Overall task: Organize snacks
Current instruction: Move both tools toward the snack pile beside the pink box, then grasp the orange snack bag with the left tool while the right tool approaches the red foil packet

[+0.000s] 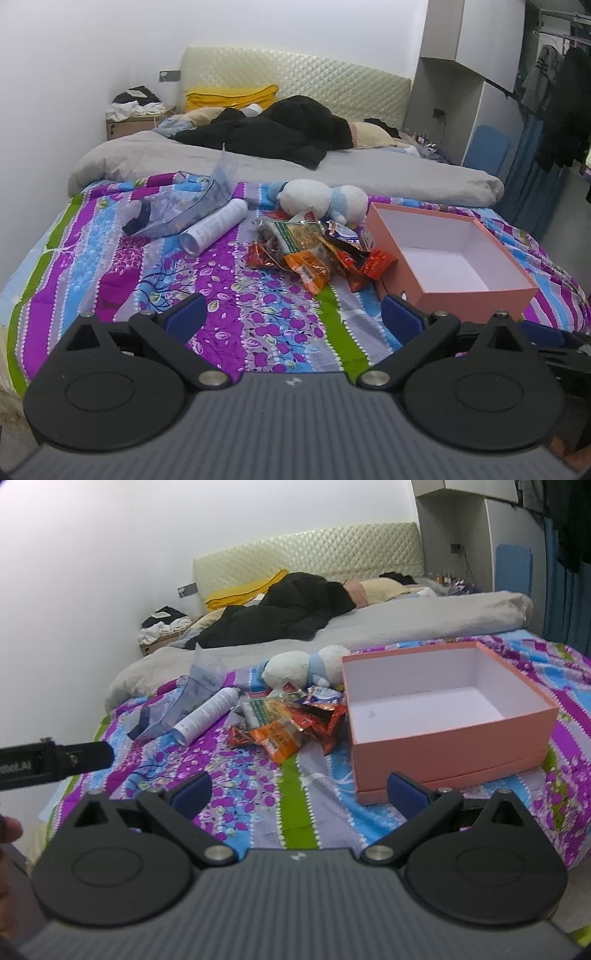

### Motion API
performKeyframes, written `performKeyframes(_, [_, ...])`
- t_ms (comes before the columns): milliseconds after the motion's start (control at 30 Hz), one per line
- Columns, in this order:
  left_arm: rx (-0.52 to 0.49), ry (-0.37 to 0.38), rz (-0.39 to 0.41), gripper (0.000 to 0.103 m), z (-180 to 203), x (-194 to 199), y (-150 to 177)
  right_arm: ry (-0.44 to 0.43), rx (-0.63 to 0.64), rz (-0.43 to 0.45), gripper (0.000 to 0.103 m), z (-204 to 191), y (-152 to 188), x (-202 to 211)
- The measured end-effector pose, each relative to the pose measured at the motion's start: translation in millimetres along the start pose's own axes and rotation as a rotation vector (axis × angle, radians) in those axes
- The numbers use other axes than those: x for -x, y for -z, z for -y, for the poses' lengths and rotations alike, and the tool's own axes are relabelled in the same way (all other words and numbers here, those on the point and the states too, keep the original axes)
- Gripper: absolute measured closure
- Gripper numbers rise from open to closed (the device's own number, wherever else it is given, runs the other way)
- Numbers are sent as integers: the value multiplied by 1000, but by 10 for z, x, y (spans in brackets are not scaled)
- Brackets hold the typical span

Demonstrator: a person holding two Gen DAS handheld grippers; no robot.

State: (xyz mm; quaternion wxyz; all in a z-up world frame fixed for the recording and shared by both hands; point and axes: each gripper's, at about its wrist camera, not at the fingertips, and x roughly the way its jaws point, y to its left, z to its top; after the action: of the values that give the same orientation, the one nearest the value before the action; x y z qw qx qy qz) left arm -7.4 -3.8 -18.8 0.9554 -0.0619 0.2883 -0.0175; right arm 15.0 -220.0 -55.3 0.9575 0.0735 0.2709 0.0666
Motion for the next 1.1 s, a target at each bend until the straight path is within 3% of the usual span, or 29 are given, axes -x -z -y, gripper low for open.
performKeyframes(267, [-10,47,10,1,-21,-37,1,2,-59,-6,0,26,51,-82])
performKeyframes(567, [-29,47,6,1,-66,-92,22,33,-18,42,0,-27,42,-76])
performKeyframes(967, [-18,73,-42,2,-158,-635,55,19,-56,27,0,32,116,-278])
performKeyframes(1100, [-15,84,-46,2,-204,-858,8,43,-21,53,9,-32,108,-381])
